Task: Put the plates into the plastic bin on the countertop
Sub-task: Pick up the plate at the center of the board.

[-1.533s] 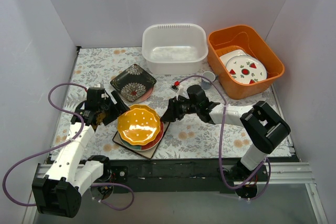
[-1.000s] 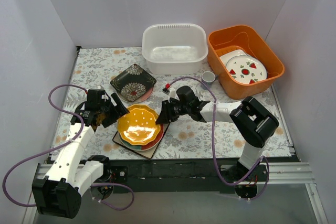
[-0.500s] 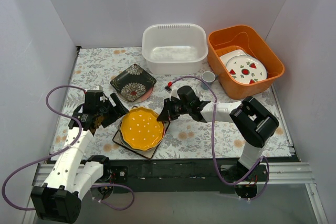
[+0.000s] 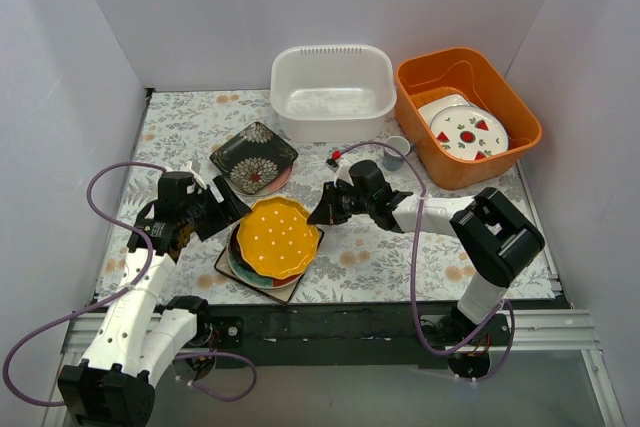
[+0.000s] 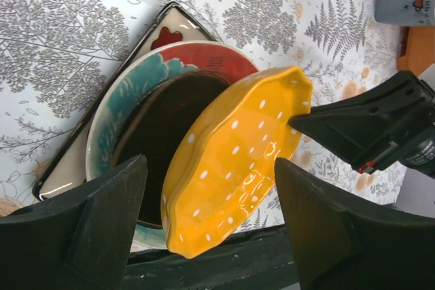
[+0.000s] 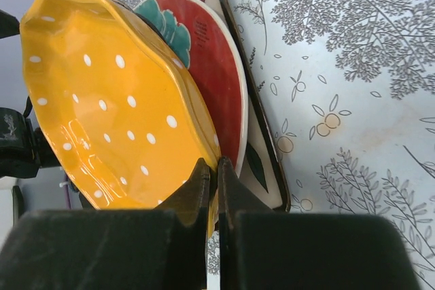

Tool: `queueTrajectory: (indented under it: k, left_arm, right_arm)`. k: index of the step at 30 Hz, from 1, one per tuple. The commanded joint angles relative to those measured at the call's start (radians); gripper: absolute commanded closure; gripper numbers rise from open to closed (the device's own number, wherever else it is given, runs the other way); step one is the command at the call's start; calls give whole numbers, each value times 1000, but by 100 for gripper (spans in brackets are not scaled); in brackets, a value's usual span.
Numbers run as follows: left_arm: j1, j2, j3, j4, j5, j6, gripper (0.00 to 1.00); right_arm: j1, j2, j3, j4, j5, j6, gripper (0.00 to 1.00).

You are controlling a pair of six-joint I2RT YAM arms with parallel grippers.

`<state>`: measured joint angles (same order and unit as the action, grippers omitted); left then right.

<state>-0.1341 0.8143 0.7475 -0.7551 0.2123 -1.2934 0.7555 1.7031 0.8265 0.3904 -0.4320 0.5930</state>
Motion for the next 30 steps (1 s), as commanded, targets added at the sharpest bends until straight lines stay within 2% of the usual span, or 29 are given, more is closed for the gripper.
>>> queueTrajectory:
  k: [1,5,18,30]
  left_arm:
    - [-2,-12,13,34,88,23,26]
    - [-2,-12,-7,69,157,26,26]
    - [-2,32,-34,94,127,19,27]
    - [-2,65,-83,175,222,-7,31]
  right_arm:
    - [-24,-71,-3,57,-17,-2,99]
    - [-33,-88,-9,70,-20,5,99]
    - [-85,-174,-44,114,-39,44,99]
    - [-99,-198,-61,142,-63,65,99]
